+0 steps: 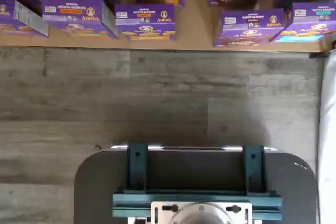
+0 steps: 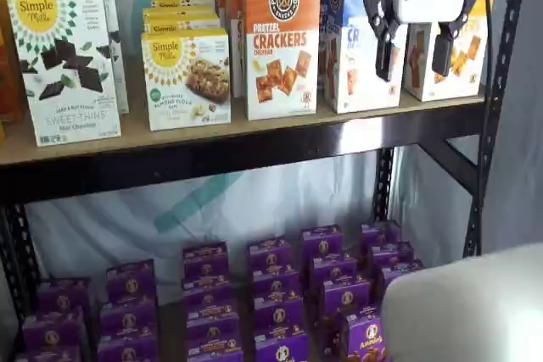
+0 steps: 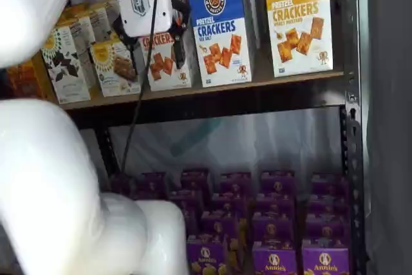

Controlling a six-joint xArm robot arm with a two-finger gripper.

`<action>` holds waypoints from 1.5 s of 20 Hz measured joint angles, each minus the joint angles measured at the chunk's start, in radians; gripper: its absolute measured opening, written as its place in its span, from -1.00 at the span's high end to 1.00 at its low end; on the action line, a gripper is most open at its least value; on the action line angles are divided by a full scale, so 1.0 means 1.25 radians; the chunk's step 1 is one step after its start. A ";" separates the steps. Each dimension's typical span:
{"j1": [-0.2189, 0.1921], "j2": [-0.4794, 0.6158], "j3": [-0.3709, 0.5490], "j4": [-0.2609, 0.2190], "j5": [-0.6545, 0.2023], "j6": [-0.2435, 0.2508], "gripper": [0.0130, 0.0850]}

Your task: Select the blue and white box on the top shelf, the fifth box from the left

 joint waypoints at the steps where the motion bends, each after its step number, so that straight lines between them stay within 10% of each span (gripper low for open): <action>1: -0.015 0.002 -0.001 0.017 0.004 -0.007 -1.00; 3: -0.089 0.008 -0.004 0.099 0.021 -0.042 -1.00; 6: -0.102 0.009 -0.004 0.119 0.021 -0.049 -1.00; 15: -0.043 0.008 0.008 0.054 -0.064 -0.026 -1.00; 30: -0.100 0.120 -0.052 0.021 -0.203 -0.099 -1.00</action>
